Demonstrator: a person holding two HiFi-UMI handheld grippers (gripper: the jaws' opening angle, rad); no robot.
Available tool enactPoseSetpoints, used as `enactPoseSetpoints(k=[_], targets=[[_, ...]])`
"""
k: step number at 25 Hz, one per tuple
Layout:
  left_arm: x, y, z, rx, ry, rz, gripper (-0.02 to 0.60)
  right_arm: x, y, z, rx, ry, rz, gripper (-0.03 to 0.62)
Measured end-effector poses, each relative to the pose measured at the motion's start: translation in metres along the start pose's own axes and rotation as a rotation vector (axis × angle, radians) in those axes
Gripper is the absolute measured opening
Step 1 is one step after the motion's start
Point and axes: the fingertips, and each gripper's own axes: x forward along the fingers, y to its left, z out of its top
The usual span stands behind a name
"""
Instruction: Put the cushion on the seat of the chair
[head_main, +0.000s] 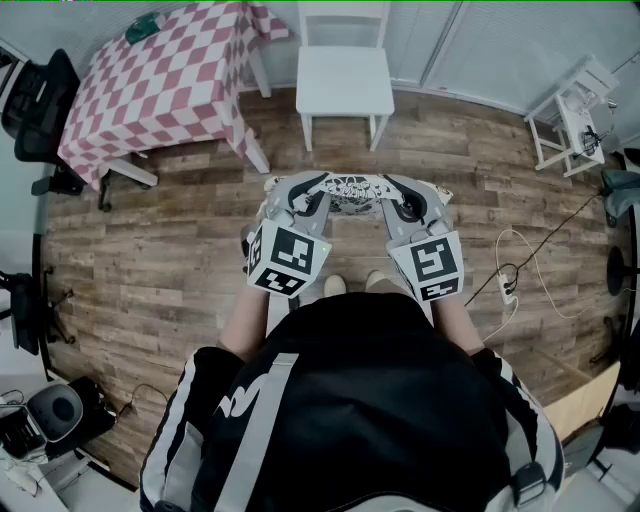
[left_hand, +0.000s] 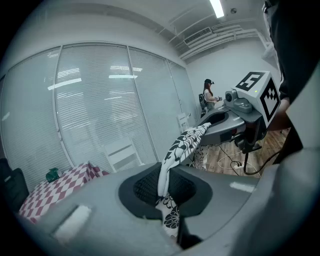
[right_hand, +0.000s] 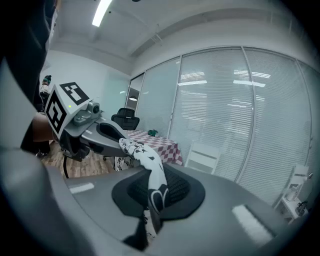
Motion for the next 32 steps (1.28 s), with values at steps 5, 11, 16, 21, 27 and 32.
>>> enactPoseSetpoints(k=[5,11,16,21,27,32], targets=[[0.000,0.002,0.002,-0.007,-0.006,-0.003,0.015,0.000,0.002,-0.002,0.012,0.003,0.000,0.008],[0.000,-0.002,0.005,0.000,-0.008,-0.008,0.015,-0.005,0.001,-0.002,-0.003,0.016,0.003,0.008],[0.000,-0.001,0.010,0.001,-0.022,-0.014,0.015,-0.006,-0.003,0.003,-0.014,-0.005,-0.016,0.008],[-0.004,-0.002,0.008,0.002,-0.023,-0.025,0.015,-0.007,0.002,0.003,-0.030,0.003,-0.021,0.009],[-0.002,-0.009,0.003,0.004,-0.018,-0.057,0.015,-0.011,0.004,-0.004,0.031,0.010,-0.026,0.009],[0.000,-0.010,0.004,0.003,-0.021,-0.067,0.015,-0.011,-0.001,-0.005,0.018,0.014,-0.026,0.011]])
